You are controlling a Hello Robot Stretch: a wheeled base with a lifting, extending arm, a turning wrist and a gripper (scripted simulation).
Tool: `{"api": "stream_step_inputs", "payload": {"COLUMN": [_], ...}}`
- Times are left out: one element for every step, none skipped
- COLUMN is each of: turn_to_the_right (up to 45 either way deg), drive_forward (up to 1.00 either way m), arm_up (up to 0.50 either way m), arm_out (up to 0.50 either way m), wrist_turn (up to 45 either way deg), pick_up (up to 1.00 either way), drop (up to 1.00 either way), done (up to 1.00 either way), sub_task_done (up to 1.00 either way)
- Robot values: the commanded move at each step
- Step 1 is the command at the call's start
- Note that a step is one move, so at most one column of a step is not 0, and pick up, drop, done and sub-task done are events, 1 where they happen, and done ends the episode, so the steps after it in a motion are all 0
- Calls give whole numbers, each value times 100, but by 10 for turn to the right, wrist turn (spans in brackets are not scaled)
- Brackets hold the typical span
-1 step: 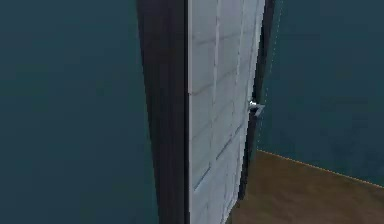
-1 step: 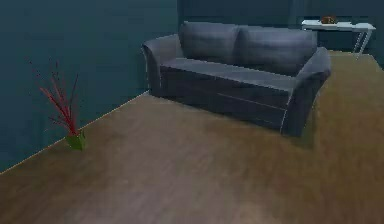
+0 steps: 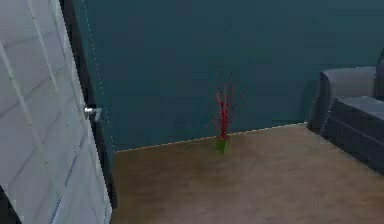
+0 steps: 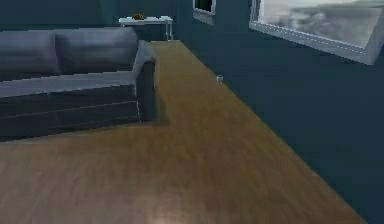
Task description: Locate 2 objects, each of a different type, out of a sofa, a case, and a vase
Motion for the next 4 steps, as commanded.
{"api": "stream_step_inputs", "payload": {"turn_to_the_right": [450,330,0,450], "drive_forward": [0,0,20,0], "arm_up": [0,0,0,0], "arm_out": [0,0,0,0], "wrist_turn": [0,0,0,0], "pick_up": [0,0,0,0], "drop": [0,0,0,0], "done": [0,0,0,0], "sub_task_done": [0,0,0,0]}}
